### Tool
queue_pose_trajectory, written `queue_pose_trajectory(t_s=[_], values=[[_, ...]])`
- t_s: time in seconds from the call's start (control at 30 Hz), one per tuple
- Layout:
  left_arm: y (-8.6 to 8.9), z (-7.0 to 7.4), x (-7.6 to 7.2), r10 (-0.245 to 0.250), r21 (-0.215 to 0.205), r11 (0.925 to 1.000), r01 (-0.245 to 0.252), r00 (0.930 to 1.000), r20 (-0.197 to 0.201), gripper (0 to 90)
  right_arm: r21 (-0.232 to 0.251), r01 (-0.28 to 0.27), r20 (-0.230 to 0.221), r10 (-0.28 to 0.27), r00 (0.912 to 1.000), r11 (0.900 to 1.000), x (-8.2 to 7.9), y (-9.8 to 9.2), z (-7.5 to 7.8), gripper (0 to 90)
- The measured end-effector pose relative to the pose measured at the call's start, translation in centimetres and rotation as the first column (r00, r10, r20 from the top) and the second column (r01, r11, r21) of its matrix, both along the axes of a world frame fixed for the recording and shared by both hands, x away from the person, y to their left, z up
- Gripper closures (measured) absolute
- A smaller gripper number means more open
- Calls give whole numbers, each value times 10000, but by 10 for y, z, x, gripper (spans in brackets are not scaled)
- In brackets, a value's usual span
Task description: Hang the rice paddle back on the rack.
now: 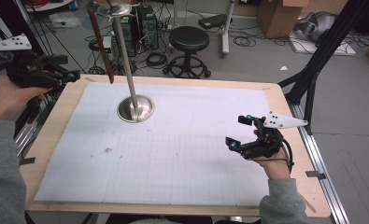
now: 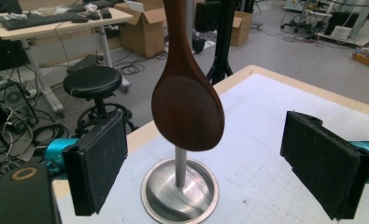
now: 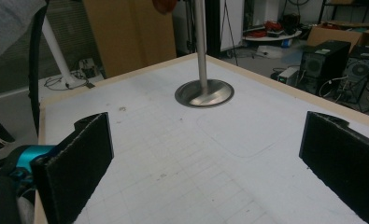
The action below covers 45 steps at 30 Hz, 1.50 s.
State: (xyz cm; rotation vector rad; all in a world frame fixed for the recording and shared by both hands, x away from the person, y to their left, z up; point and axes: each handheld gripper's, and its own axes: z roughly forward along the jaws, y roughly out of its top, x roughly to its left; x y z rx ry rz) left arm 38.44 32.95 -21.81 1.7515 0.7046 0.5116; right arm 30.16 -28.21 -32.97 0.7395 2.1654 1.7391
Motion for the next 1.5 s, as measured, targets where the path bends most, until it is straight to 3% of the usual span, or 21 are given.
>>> queue_pose_trajectory(t_s=[0.1, 0.3, 0.83, 0.9, 1.07, 1.5], values=[[0, -5, -5, 44, -266, 9996, -42, 10000, 52, 153, 14, -15, 19, 15, 10000, 10000, -1, 0, 0, 14], [-5, -13, -17, 7, -406, 9992, 0, 9999, 154, 153, 116, 153, 24, -154, 9999, 9998, -3, -4, 0, 14], [-18, -42, -49, 86, -546, 9985, -61, 9990, 442, 148, 135, 47, 205, -50, 9998, 9999, -5, -1, 0, 43], [-20, -48, -55, -192, -774, 9968, 222, 9991, 387, 150, 150, 23, 198, -26, 9998, 9999, -5, 0, 0, 43], [-27, -63, -67, -386, -732, 9965, 414, 9985, 387, 148, 128, -49, 148, 47, 9999, 9999, -5, 2, 0, 43], [-34, -93, -80, -290, -810, 9962, 308, 9993, 229, 148, 249, -19, 110, 16, 9999, 9997, 0, 2, -2, 43]])
